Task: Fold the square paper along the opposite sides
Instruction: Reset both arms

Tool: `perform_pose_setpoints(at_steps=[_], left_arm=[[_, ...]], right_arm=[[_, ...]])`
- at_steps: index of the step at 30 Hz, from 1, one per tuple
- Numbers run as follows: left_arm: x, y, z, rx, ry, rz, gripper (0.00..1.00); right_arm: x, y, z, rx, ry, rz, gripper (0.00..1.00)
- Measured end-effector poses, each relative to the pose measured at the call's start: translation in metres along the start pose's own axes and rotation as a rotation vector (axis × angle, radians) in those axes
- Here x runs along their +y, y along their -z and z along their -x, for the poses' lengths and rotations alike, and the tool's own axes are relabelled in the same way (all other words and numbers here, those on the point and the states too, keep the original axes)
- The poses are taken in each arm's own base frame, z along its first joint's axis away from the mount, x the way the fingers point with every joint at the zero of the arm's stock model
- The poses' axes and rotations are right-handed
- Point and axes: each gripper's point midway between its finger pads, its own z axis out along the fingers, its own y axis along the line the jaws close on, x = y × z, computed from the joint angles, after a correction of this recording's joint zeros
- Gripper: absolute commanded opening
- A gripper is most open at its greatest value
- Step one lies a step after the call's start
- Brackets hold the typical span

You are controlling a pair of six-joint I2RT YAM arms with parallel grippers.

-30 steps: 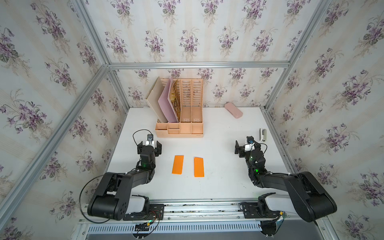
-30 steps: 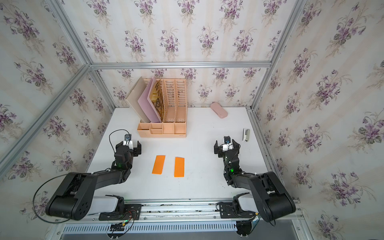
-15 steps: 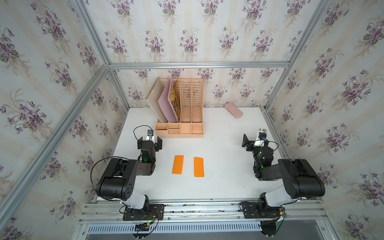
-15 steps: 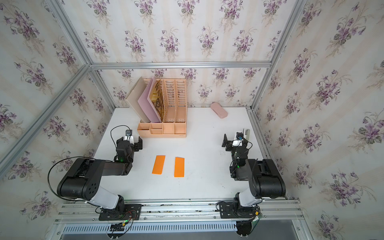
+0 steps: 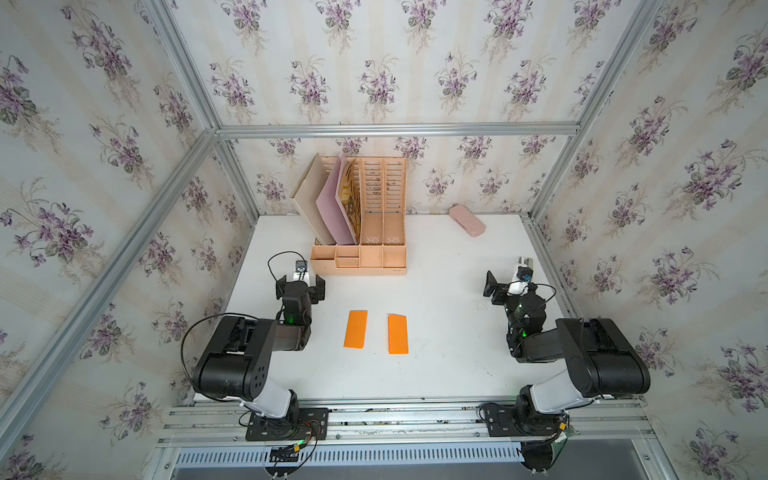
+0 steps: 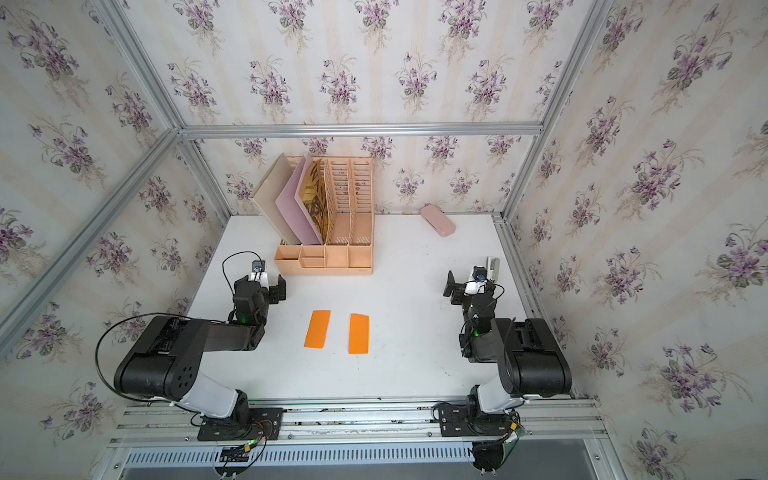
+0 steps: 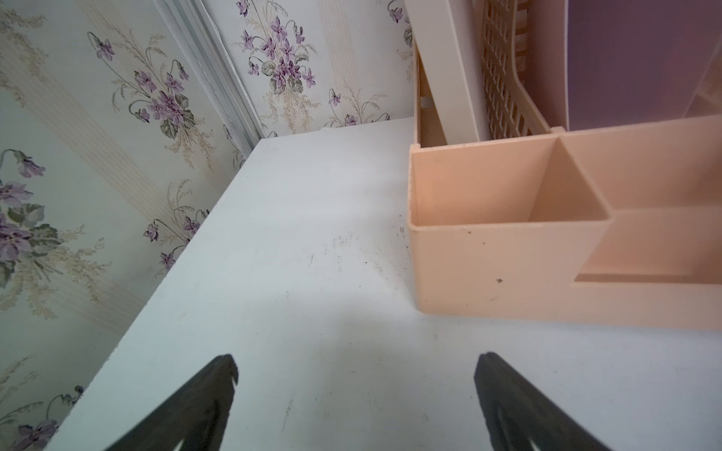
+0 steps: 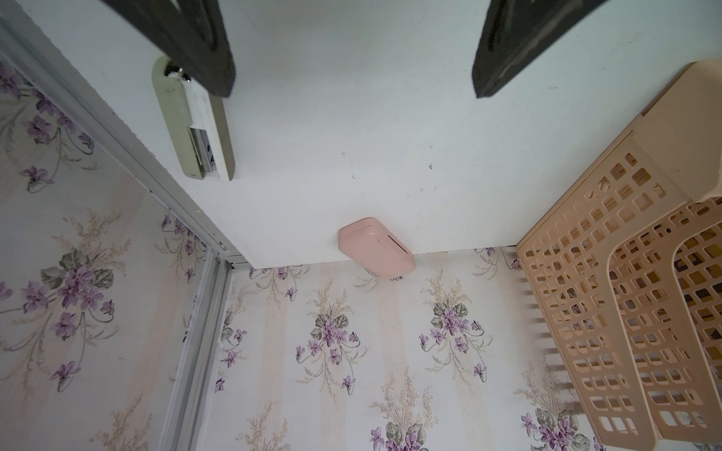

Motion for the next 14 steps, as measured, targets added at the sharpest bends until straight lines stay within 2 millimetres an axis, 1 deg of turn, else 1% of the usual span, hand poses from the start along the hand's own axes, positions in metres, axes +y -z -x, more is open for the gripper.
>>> perform_pose_setpoints(at_steps=[8,14], left_arm=[[0.0,0.0,0.0,0.0,0.0,0.0,0.99],[0.0,0.0,0.0,0.0,0.0,0.0,0.99]], right_arm=[[0.001,-0.0015,0.0023,-0.006,0.0,0.002,1.0],[0.0017,-0.0016,0.0001,0.003,0.001,0.004,1.0]])
